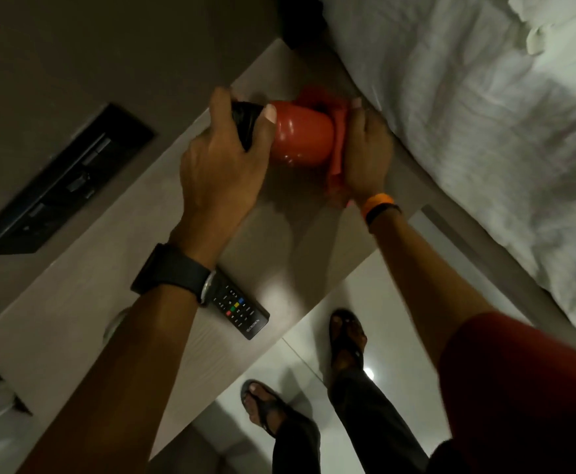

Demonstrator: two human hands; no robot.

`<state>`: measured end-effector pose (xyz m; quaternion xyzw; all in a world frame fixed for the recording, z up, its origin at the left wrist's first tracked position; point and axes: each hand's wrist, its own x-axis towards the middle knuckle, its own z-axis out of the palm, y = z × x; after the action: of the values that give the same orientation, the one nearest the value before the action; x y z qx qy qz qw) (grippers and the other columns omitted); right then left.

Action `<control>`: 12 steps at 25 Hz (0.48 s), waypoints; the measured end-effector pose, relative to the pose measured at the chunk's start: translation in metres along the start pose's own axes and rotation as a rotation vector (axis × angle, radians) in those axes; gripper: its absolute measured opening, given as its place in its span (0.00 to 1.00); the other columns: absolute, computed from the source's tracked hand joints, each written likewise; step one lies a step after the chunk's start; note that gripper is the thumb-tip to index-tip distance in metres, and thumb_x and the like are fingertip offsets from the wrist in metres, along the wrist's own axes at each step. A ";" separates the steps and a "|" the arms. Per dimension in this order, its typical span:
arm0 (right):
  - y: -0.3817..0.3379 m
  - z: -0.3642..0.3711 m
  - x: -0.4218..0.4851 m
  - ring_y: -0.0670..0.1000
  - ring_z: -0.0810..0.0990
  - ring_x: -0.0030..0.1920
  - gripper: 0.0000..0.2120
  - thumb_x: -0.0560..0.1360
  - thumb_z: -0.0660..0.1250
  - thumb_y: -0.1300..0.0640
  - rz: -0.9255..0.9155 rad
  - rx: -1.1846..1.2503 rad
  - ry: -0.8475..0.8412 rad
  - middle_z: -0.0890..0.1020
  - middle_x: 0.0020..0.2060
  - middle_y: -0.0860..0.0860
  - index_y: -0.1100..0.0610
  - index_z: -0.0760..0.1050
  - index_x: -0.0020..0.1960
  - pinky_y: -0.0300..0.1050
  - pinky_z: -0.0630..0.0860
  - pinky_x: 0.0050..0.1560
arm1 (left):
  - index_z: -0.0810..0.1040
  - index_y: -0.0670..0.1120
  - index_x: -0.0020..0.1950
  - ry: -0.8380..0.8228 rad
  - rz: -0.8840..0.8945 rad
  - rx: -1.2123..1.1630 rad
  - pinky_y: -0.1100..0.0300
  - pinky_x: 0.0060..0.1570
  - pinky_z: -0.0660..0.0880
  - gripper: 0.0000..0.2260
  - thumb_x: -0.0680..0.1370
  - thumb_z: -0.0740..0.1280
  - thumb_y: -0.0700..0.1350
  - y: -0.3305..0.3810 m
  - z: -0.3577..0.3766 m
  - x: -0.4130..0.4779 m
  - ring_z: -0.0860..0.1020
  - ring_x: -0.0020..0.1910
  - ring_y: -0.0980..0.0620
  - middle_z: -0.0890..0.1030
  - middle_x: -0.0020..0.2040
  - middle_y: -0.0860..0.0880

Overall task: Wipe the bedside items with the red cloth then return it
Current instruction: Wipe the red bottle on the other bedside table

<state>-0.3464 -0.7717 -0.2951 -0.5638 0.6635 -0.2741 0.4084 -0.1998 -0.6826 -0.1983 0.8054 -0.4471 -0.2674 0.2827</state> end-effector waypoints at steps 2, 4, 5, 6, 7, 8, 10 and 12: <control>0.001 -0.009 0.024 0.59 0.78 0.51 0.20 0.85 0.53 0.51 0.114 -0.007 -0.141 0.82 0.52 0.64 0.64 0.76 0.49 0.50 0.74 0.56 | 0.56 0.46 0.79 -0.186 0.154 0.003 0.49 0.74 0.69 0.33 0.80 0.69 0.51 0.000 -0.005 0.006 0.65 0.76 0.45 0.62 0.78 0.44; -0.010 -0.012 0.038 0.54 0.73 0.41 0.21 0.86 0.54 0.53 0.150 0.096 -0.099 0.79 0.40 0.62 0.62 0.73 0.39 0.46 0.70 0.45 | 0.53 0.40 0.80 -0.256 0.348 0.108 0.54 0.77 0.62 0.38 0.77 0.72 0.43 0.000 -0.002 0.008 0.57 0.79 0.47 0.55 0.80 0.39; -0.018 -0.013 0.039 0.51 0.71 0.37 0.22 0.86 0.55 0.54 0.185 0.205 -0.046 0.75 0.33 0.58 0.59 0.69 0.34 0.44 0.67 0.41 | 0.55 0.40 0.79 -0.240 0.372 0.126 0.56 0.75 0.65 0.35 0.78 0.72 0.42 0.003 0.000 0.006 0.60 0.77 0.46 0.57 0.78 0.37; -0.025 -0.014 0.035 0.48 0.69 0.33 0.23 0.85 0.55 0.55 0.183 0.288 0.007 0.71 0.30 0.52 0.56 0.66 0.31 0.43 0.66 0.38 | 0.58 0.40 0.77 -0.195 0.349 0.102 0.58 0.71 0.68 0.32 0.79 0.71 0.44 0.005 0.002 0.005 0.65 0.75 0.45 0.60 0.76 0.37; -0.035 -0.013 0.022 0.44 0.68 0.30 0.23 0.85 0.56 0.55 0.135 0.347 0.058 0.69 0.29 0.48 0.53 0.64 0.30 0.40 0.67 0.36 | 0.60 0.41 0.76 -0.150 0.308 0.065 0.59 0.67 0.72 0.29 0.80 0.70 0.47 0.007 0.004 0.004 0.68 0.72 0.44 0.62 0.74 0.38; -0.043 -0.008 0.002 0.40 0.70 0.30 0.22 0.85 0.56 0.55 0.077 0.373 0.089 0.71 0.30 0.47 0.52 0.67 0.32 0.36 0.69 0.37 | 0.60 0.43 0.77 -0.111 0.259 0.043 0.59 0.63 0.75 0.28 0.81 0.67 0.50 0.010 0.006 0.003 0.71 0.69 0.45 0.64 0.73 0.39; -0.049 0.007 -0.043 0.43 0.81 0.46 0.16 0.84 0.56 0.53 -0.081 0.435 0.077 0.82 0.44 0.51 0.58 0.78 0.47 0.43 0.78 0.57 | 0.61 0.47 0.78 -0.035 0.207 0.074 0.62 0.52 0.78 0.28 0.81 0.62 0.57 0.015 0.012 0.000 0.75 0.60 0.49 0.70 0.69 0.40; -0.040 0.018 -0.077 0.53 0.75 0.70 0.18 0.84 0.54 0.53 -0.315 0.323 0.029 0.79 0.65 0.56 0.60 0.74 0.66 0.59 0.66 0.76 | 0.66 0.48 0.74 0.043 0.207 0.163 0.58 0.47 0.80 0.24 0.82 0.60 0.58 0.015 0.014 -0.006 0.78 0.52 0.48 0.76 0.60 0.41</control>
<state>-0.3082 -0.7034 -0.2535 -0.5836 0.5207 -0.4452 0.4359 -0.2201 -0.6870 -0.1964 0.7808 -0.5420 -0.1820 0.2520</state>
